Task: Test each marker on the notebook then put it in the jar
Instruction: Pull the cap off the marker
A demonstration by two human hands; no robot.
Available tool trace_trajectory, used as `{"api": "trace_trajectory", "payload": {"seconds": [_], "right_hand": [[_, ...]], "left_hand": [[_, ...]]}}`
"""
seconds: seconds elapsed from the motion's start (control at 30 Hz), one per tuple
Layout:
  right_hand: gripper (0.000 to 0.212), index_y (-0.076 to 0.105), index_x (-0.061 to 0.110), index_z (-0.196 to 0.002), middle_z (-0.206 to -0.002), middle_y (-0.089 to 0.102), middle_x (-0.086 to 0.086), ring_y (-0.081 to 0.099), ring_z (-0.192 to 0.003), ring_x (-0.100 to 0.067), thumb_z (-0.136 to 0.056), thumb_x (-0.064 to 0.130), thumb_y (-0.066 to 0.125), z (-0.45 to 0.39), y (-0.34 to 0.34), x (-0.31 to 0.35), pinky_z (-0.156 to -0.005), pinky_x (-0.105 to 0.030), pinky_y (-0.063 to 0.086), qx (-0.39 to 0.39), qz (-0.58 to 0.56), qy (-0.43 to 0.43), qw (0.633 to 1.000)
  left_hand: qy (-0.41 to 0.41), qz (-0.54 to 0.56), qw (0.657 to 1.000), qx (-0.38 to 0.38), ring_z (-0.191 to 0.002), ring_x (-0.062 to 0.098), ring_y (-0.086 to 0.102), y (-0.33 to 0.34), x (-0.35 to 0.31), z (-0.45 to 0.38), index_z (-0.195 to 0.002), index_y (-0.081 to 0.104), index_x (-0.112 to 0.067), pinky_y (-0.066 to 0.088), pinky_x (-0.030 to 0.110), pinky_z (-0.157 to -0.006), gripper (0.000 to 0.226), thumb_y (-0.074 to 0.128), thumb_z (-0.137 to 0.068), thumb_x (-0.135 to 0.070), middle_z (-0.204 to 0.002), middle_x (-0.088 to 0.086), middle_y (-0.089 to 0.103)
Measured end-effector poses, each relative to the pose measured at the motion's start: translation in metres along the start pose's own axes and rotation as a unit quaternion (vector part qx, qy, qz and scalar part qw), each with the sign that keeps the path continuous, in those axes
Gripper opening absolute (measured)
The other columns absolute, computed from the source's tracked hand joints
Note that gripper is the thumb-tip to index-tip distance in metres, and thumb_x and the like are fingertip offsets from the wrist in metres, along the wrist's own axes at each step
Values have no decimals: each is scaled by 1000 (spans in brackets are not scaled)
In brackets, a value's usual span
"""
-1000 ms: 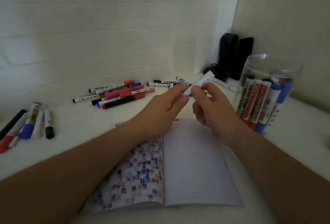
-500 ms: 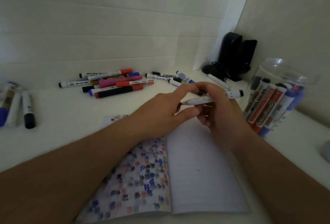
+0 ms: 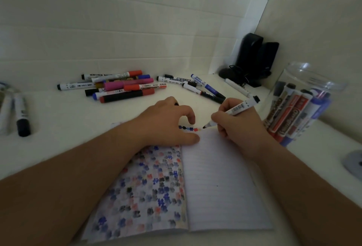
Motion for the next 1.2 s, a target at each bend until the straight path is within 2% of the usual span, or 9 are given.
{"api": "trace_trajectory", "payload": {"seconds": [0.2, 0.37, 0.67, 0.9, 1.03, 1.2], "right_hand": [[11, 62, 9, -78, -59, 64, -7, 58, -50, -17, -87, 6, 67, -4, -1, -3, -46, -26, 48, -15, 8, 5, 1000], [17, 58, 10, -72, -58, 66, -9, 60, -47, -17, -84, 5, 69, -6, 2, -4, -47, -27, 49, -11, 21, 17, 1000], [22, 55, 11, -73, -58, 67, -9, 62, -50, -19, -85, 7, 72, -9, 5, -9, -49, -28, 54, -7, 38, 36, 999], [23, 50, 11, -73, -59, 61, -11, 59, -49, -19, -83, 6, 70, -8, 2, -9, -48, -27, 50, -18, 58, 20, 998], [26, 51, 11, -70, -56, 63, -10, 57, -45, -18, -87, 3, 68, -7, 0, -11, -43, -25, 47, -13, 14, 26, 999], [22, 53, 9, -74, -59, 65, -9, 60, -49, -18, -85, 5, 72, -7, 5, -10, -49, -27, 51, 5, 42, 16, 999]], "left_hand": [[-4, -14, 1000, 7, -107, 13, 47, 1, -1, -1, -105, 55, -56, 48, 37, -90, 38, 66, -74, -76, -113, -12, 43], [-5, -15, 1000, 3, -106, 14, 47, 1, -2, -1, -104, 55, -56, 44, 35, -86, 37, 66, -74, -75, -113, -12, 43], [-7, -12, 1000, 8, -106, 13, 48, 1, -2, 1, -103, 56, -56, 48, 37, -91, 36, 67, -74, -75, -114, -11, 43], [-6, -10, 1000, 5, -105, 13, 49, 1, -2, 1, -104, 56, -55, 48, 37, -91, 37, 67, -74, -75, -114, -11, 44], [-5, -9, 1000, 3, -103, 12, 49, 1, -1, 1, -105, 57, -54, 49, 38, -93, 38, 68, -75, -74, -113, -11, 44], [-4, -9, 1000, 3, -104, 13, 49, 1, -2, 1, -104, 56, -55, 49, 38, -93, 37, 67, -74, -74, -112, -11, 43]]}}
Point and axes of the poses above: each hand's wrist, its own z-axis away from the middle knuckle, its own y-axis out of the palm, x = y × z, the point moved 7 cm from there along -z, towards the middle knuckle
